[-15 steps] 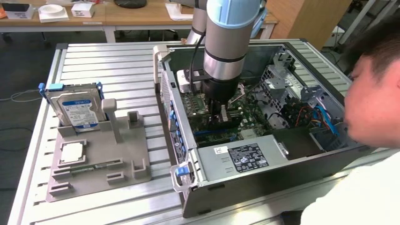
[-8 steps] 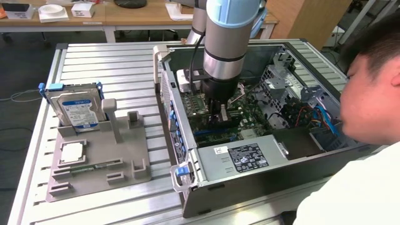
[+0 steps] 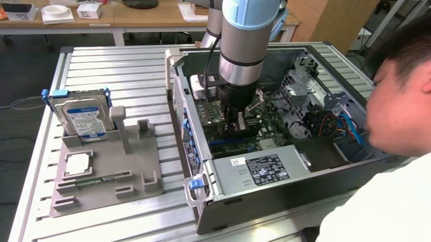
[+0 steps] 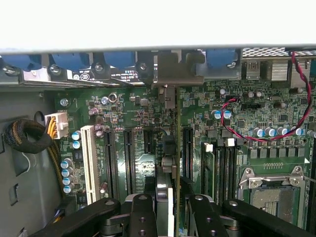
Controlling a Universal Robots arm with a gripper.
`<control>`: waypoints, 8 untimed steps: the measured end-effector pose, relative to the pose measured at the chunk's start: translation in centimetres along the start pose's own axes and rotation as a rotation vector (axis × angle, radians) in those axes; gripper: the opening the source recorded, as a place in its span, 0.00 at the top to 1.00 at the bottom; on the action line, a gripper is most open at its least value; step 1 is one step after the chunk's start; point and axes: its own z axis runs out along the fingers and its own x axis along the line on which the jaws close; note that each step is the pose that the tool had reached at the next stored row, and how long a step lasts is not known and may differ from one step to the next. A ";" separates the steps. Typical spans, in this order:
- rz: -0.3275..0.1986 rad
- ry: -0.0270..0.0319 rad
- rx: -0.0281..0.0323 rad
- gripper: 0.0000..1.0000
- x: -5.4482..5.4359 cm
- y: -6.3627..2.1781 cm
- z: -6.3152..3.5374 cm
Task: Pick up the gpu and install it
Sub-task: 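Insert the gpu into the slot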
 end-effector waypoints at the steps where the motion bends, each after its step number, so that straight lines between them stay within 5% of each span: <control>1: 0.000 0.0000 0.0000 0.70 0.0 0.00 0.00; 8: -0.008 -0.0007 -0.0002 0.70 0.0 0.00 0.00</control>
